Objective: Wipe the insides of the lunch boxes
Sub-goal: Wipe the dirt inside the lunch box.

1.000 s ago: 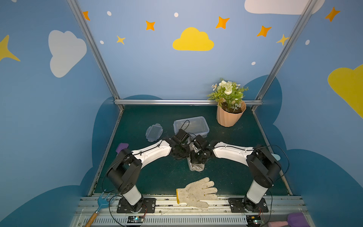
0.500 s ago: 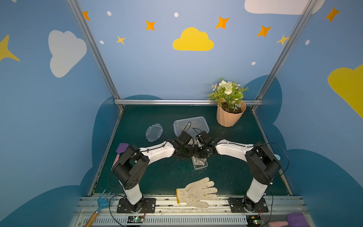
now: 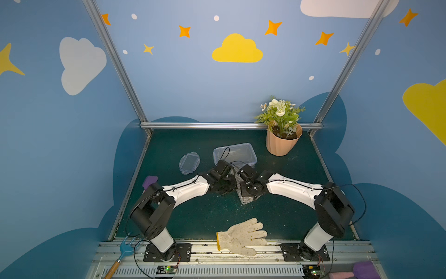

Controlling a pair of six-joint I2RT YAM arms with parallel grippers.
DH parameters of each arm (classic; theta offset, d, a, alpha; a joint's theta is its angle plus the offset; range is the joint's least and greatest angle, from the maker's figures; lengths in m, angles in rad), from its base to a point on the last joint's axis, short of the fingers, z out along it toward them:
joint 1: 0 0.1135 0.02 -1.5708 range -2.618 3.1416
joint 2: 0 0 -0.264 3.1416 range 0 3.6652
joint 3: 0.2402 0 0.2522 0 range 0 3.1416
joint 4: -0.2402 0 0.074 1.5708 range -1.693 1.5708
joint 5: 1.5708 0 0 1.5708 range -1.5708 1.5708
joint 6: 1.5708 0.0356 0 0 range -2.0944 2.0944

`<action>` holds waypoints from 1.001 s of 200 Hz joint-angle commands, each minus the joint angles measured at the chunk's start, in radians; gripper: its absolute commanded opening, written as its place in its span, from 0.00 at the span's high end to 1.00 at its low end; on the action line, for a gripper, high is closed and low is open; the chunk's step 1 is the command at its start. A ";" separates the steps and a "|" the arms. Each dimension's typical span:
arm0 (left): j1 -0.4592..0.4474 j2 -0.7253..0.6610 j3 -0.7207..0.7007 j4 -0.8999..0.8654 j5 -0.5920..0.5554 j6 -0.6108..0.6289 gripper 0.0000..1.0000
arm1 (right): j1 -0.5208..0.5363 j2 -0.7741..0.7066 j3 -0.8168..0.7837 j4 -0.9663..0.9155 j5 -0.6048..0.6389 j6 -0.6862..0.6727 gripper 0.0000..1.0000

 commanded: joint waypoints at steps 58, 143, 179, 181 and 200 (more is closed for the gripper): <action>0.039 0.000 -0.002 0.110 0.073 -0.064 0.96 | 0.079 0.100 -0.019 0.221 -0.523 0.029 1.00; -0.059 0.024 -0.029 0.134 0.153 -0.091 0.96 | -0.099 0.104 -0.058 0.864 -0.575 0.338 1.00; -0.086 0.041 -0.038 0.142 0.180 -0.098 0.96 | -0.104 0.144 0.051 0.818 -0.419 0.291 1.00; -0.088 0.041 -0.038 0.141 0.180 -0.097 0.96 | -0.104 0.146 0.062 0.805 -0.409 0.282 1.00; -0.097 0.034 -0.042 0.125 0.187 -0.089 0.96 | -0.079 0.152 0.136 0.652 -0.239 0.167 1.00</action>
